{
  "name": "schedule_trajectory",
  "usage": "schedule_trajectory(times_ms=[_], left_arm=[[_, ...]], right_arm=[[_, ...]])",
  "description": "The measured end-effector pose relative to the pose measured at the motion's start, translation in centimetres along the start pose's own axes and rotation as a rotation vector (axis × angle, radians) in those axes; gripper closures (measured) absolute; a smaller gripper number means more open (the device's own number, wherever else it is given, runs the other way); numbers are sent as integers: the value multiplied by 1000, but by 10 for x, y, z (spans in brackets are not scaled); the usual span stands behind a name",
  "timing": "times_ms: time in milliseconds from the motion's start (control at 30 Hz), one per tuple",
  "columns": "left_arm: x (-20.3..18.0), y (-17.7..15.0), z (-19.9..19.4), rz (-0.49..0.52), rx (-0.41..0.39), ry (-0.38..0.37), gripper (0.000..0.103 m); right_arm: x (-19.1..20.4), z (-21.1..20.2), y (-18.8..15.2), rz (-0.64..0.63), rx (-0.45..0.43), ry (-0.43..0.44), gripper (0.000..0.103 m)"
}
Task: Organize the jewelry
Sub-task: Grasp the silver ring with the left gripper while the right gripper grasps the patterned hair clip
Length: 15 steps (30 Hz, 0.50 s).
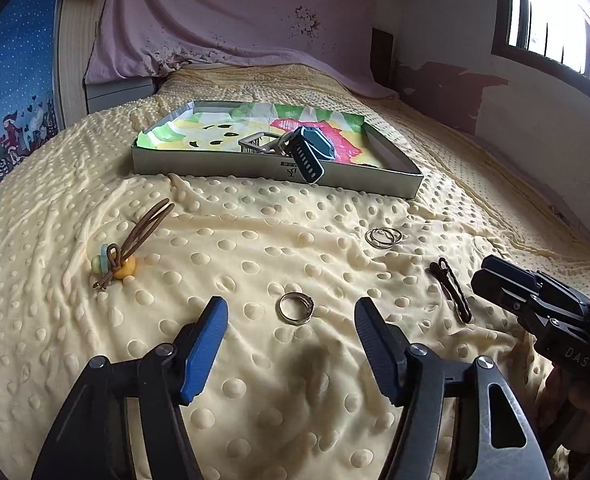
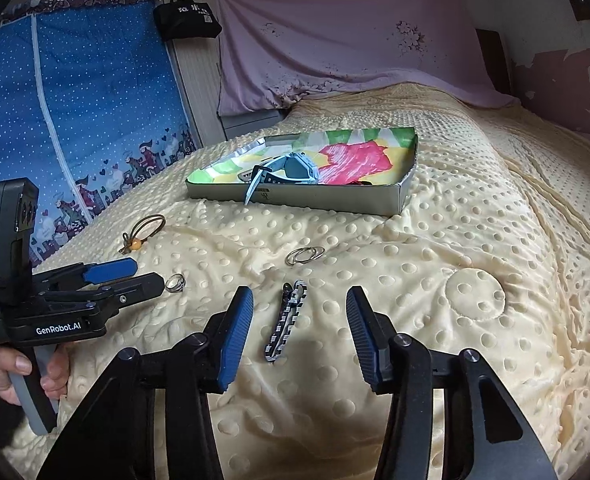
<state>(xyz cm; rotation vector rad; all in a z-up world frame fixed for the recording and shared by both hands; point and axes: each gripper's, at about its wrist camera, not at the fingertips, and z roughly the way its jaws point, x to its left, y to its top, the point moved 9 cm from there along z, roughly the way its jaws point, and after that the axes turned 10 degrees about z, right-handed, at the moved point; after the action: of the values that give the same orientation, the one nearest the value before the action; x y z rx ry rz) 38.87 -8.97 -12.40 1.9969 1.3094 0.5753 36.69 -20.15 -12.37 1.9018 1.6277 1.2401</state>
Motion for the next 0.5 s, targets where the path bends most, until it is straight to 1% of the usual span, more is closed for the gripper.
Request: schedule_trajectory(times_ms=[100, 133, 167, 367, 500], left_arm=[[-2, -2, 7, -13, 17, -40, 52], [-1, -2, 9, -17, 18, -50, 52], [-2, -2, 10, -20, 19, -58, 53], [-2, -2, 19, -29, 37, -77, 56], [-3, -4, 24, -28, 50, -82, 60]], right_arm=[[1, 4, -3, 0, 12, 10, 66], [1, 6, -4, -3, 18, 14, 70], [2, 8, -5, -6, 25, 17, 71], [6, 18, -9, -13, 54, 28, 72], [6, 23, -12, -9, 70, 30, 72]])
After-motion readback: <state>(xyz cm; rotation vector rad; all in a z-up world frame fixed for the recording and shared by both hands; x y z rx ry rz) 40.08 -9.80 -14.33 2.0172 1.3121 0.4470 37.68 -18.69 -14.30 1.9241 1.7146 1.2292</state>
